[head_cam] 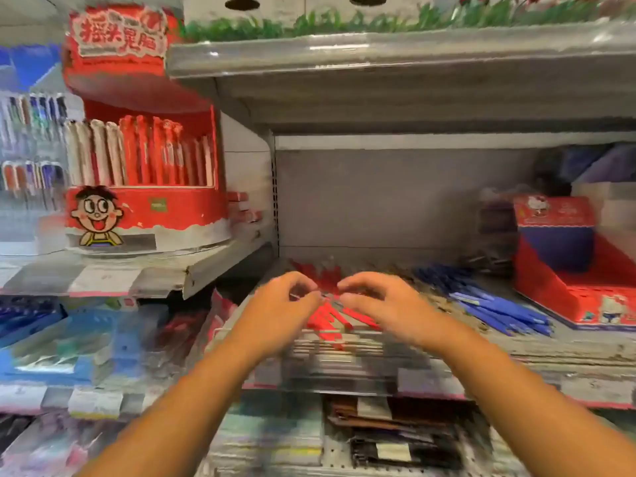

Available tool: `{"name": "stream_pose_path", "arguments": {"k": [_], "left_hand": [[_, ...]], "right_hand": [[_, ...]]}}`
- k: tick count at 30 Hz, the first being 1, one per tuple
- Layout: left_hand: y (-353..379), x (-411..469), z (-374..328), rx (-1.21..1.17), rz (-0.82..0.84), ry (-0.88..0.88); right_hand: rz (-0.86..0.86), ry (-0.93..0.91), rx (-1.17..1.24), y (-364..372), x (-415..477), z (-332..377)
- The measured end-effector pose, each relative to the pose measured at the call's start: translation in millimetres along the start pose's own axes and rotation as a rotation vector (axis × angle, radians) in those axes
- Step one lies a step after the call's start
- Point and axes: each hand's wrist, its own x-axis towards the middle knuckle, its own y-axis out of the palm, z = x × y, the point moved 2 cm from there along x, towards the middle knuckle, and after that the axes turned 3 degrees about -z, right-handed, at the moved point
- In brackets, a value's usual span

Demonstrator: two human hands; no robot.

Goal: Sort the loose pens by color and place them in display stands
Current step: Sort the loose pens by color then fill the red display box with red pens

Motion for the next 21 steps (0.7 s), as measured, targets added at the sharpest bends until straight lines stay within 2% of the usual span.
{"name": "stream_pose_path", "arguments": {"k": [2,5,7,10,12,15,17,21], "left_hand": [[7,30,18,0.148,0.034,-0.151],[21,63,39,0.319,0.214,-0.33],[29,74,45,0.447,0.31,-0.354],[34,91,46,0.513,0.357,-0.337],[41,101,48,0.486,0.407,-0.351],[50,113,46,0.255,0.395,-0.497],[55,120,39,0.163,0.41,-0.565],[60,132,33,0.179,0.437,-0.617]], "right_hand": [[0.004,0.052,-0.158,4,32,-13],[0.111,0.171,-0.386,12,73,-42],[0.24,0.252,-0.554,19,92,-61],[0.426,0.291,-0.702,26,111,-73],[0.516,0.28,-0.738,29,122,-73],[0.603,0.282,-0.76,32,133,-70],[0.592,0.268,-0.766,32,139,-71],[0.595,0.286,-0.674,38,145,-71]]}}
